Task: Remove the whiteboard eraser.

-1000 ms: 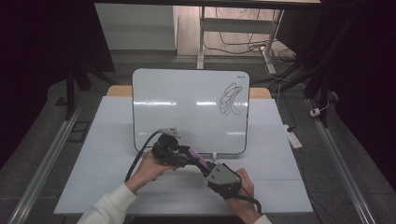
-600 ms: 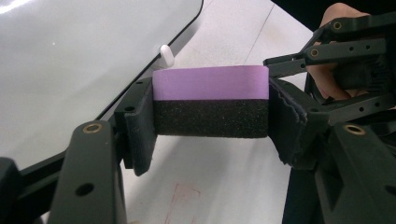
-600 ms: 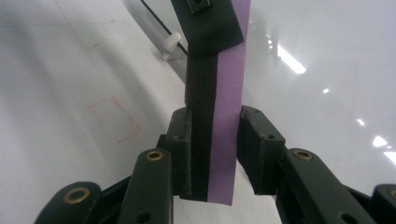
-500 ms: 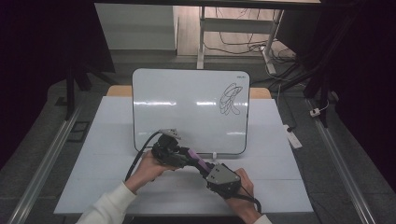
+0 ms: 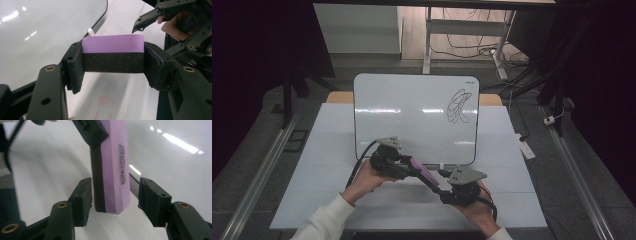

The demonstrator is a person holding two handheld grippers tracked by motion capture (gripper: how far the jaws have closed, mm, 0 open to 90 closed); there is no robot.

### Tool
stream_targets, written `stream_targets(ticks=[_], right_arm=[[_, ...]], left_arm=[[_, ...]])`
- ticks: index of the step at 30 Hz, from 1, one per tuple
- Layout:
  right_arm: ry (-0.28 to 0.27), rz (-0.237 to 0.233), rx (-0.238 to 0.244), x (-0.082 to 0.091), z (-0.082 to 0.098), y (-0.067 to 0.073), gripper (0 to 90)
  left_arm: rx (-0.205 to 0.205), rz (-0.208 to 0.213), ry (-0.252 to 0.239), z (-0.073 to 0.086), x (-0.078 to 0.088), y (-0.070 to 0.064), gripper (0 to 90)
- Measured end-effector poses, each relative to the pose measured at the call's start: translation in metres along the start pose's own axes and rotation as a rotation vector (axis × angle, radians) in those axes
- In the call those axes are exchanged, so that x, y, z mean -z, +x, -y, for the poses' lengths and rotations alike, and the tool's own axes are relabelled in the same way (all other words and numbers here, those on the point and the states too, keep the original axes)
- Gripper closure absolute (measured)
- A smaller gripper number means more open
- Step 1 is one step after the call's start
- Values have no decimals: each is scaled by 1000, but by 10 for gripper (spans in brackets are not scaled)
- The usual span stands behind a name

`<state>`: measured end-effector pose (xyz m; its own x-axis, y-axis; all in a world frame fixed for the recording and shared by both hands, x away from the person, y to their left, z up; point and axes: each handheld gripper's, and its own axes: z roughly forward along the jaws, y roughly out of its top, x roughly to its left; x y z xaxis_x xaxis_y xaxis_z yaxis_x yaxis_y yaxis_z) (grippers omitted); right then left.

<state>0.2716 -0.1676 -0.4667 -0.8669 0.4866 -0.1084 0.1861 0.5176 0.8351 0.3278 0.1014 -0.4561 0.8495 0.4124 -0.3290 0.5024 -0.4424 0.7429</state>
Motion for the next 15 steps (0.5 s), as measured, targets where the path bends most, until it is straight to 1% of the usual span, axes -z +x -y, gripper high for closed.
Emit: stream_targets(ticks=[1, 2, 4, 6, 11, 13, 15], right_arm=[[-9, -19, -19, 1, 0, -4, 417], [-9, -19, -19, 1, 0, -4, 417], [-15, -46, -45, 2, 1, -9, 403], [-12, -62, -70, 3, 2, -13, 389], [-13, -92, -115, 7, 3, -21, 362], [-10, -112, -133, 7, 3, -24, 349], [-5, -134, -146, 7, 4, -26, 343]], left_arm=[[-3, 1, 1, 0, 0, 0, 390], [-6, 2, 3, 0, 0, 0, 390], [-13, 3, 8, 1, -1, -1, 390], [-21, 6, 10, 1, -1, -1, 390], [-53, 5, 18, 5, -2, -3, 390], [-59, 10, 15, 6, -3, -3, 390], [-78, 13, 16, 7, -3, -4, 390]])
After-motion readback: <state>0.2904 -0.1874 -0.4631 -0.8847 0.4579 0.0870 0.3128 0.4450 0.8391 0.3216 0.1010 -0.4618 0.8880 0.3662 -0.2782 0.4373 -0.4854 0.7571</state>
